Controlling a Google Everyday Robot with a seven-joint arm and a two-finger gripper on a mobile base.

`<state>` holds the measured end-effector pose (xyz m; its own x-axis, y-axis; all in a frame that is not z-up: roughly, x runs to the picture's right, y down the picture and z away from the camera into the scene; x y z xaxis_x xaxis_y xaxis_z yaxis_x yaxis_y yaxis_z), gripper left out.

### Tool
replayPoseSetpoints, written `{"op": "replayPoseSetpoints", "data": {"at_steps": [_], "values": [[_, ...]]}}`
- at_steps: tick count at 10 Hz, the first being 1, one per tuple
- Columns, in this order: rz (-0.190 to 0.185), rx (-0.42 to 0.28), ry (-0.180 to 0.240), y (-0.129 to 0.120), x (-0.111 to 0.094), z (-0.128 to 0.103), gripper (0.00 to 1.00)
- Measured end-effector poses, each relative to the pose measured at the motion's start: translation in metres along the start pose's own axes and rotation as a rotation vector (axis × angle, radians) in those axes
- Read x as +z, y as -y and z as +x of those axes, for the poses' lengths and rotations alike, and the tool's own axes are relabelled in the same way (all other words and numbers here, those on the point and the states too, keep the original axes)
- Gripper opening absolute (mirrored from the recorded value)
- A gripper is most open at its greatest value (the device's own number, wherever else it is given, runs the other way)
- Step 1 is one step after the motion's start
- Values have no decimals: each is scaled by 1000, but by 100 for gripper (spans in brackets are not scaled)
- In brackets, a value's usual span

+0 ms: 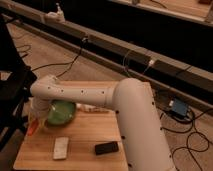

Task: Place the pepper in the ceramic cup

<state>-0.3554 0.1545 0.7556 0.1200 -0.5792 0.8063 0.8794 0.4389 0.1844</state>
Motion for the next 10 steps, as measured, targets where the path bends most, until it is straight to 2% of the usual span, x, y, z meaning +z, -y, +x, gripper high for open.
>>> {"op": "replayPoseSetpoints", "data": {"at_steps": [1,2,3,5,7,9,10], "values": [[37,12,-43,6,-22,5,0],[58,20,-65,8,-34,8,0],[94,39,-103,7,-55,15,0],[143,83,-167,-4,-91,29,0],[171,156,-212,-30,-123,41,0],[210,227,-230,-56,-147,46,0],[227,236,-228,-60,-151,44,0]]}}
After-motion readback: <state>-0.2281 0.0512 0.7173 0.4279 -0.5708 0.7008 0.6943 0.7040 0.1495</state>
